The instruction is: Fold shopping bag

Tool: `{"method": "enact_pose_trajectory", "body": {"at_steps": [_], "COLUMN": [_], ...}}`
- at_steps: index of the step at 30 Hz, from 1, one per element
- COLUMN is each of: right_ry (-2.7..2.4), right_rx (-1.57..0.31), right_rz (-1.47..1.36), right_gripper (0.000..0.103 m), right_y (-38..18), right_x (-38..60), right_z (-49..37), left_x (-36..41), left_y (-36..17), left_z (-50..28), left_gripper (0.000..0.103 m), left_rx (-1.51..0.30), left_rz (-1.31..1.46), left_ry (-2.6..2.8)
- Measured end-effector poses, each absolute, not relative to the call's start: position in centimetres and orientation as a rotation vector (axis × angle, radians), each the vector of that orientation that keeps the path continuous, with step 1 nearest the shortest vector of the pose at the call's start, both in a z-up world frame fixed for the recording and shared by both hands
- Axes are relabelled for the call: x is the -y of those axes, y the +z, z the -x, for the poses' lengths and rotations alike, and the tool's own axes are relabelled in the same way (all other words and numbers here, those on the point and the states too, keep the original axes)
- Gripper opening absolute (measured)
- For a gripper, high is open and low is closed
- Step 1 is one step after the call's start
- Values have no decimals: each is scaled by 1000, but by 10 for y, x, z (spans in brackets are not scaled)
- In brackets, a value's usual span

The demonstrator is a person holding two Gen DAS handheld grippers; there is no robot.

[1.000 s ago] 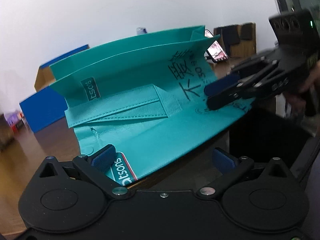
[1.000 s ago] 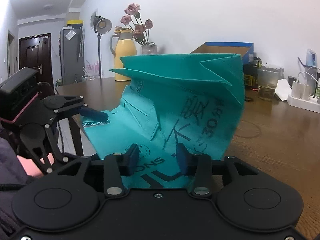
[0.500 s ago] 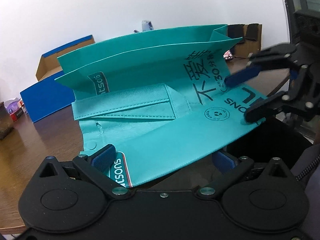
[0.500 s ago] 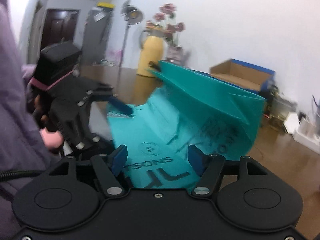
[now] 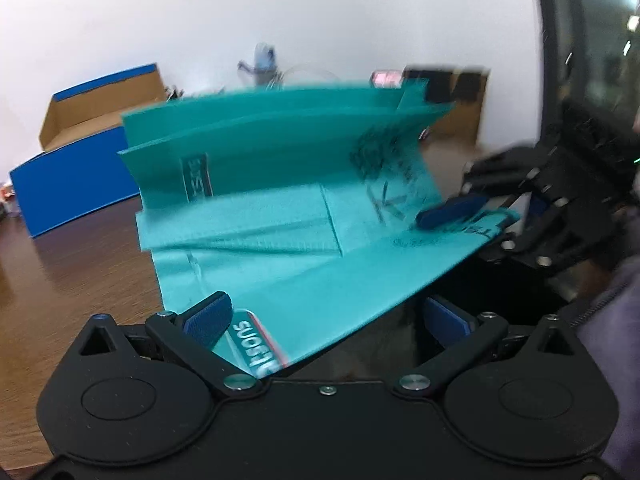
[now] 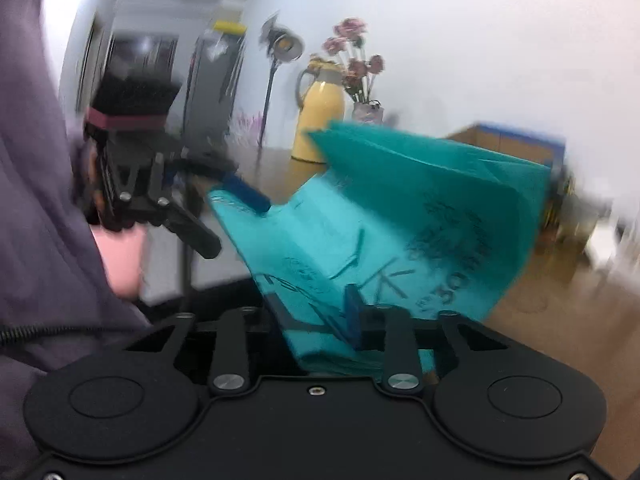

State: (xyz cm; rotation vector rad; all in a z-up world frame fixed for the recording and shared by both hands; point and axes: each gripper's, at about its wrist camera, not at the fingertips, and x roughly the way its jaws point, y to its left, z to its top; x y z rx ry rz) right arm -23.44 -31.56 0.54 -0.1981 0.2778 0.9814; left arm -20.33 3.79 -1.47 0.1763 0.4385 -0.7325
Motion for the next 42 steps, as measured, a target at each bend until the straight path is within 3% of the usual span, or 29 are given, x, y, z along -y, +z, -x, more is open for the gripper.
{"method": "enact_pose_trajectory", "body": {"at_steps": [4, 5, 10, 14, 20, 28, 36, 42], "right_ry": [1035, 1039, 1062, 1018, 787, 549, 611, 630], "right_rx": [-326, -330, -362, -399, -443, -404, -371, -361], "right_rz": [6, -38, -233, -359, -369, -6, 37, 13], "right_gripper": [21, 19, 16, 14, 16, 21, 22, 23], "right_y": [5, 4, -2, -6, -5, 4, 2, 1], "right_x": [344, 349, 369, 374, 359, 314, 303, 302], "right_z": [215, 210, 186, 165, 160, 172, 179, 185], "left_x": [-59, -63, -79, -84, -59, -25, -55, 3], "left_y": [-16, -16, -16, -14, -3, 2, 27, 4], "left_z": [193, 191, 186, 182, 179, 184, 188, 173], "left_gripper": [99, 90, 64, 52, 51, 52, 59, 59], "left_rx": [-456, -456, -421, -421, -458, -463, -361, -419], "left_rz": [-47, -8, 156, 247, 206, 73, 138, 7], "left_ry": [-765, -766, -725, -661, -519, -439, -298, -263]}}
